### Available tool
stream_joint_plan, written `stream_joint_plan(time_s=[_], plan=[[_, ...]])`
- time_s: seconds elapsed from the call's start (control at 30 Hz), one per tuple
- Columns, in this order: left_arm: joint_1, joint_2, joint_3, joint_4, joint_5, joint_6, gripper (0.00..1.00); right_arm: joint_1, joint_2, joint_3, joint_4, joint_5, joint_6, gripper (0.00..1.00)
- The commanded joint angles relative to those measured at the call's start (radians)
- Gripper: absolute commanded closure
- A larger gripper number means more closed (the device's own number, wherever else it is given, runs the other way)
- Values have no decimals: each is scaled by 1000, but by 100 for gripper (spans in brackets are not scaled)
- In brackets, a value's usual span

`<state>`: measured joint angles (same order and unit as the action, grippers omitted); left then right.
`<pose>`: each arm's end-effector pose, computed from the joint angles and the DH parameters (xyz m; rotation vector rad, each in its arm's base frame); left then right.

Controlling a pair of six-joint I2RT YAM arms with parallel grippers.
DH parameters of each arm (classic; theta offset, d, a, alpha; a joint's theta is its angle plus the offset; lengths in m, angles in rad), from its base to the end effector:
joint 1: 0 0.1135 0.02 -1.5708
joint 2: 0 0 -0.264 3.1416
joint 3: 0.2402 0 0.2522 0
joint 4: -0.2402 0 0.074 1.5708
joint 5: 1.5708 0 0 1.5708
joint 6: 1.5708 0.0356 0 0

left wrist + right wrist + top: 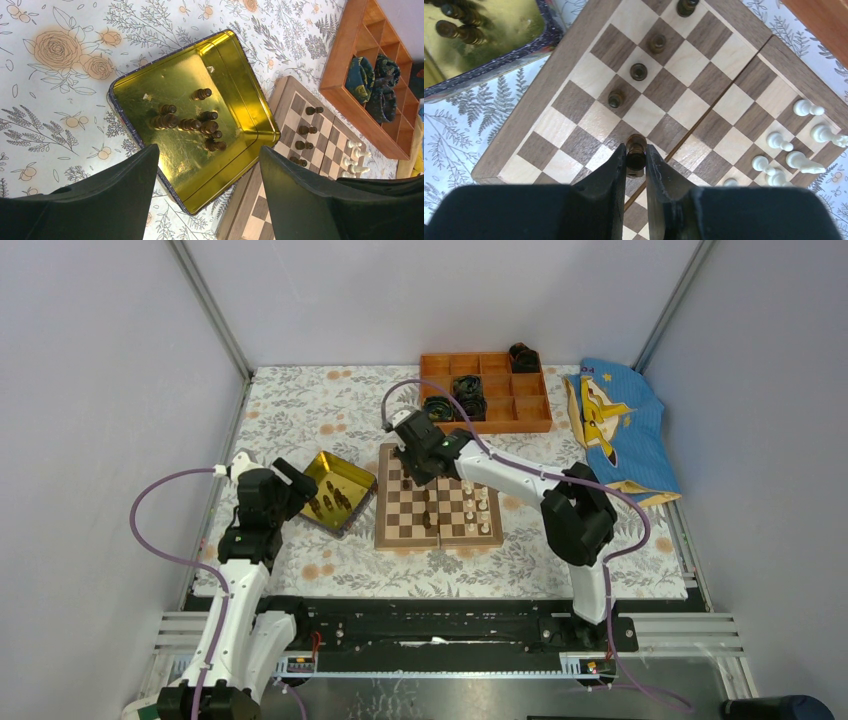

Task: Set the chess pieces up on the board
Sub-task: Pick up the chess piece from the chessboard, then place the chess piece on the chessboard.

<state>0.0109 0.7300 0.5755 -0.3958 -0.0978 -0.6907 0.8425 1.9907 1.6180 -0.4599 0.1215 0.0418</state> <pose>0.1678 0.0053 0.2539 -0.7875 1.9820 -0.2994 0.3035 0.3339 0.2404 -0.8877 2.2431 0.2666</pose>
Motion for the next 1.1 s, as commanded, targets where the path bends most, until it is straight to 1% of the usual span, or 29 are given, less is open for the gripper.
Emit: stream_joint_plan(time_s=[0.0, 0.57, 0.83, 1.07], plan=[[-7, -7, -9, 41, -22, -4, 19, 39, -51, 45, -3, -17, -9, 84], [-7, -12, -11, 39, -23, -6, 19, 141, -54, 15, 3, -95, 37, 86], [-7, -16, -11, 40, -22, -6, 19, 200, -10, 19, 2, -107, 60, 86], [-7, -20, -11, 39, -16, -4, 19, 228, 16, 11, -4, -104, 83, 86]])
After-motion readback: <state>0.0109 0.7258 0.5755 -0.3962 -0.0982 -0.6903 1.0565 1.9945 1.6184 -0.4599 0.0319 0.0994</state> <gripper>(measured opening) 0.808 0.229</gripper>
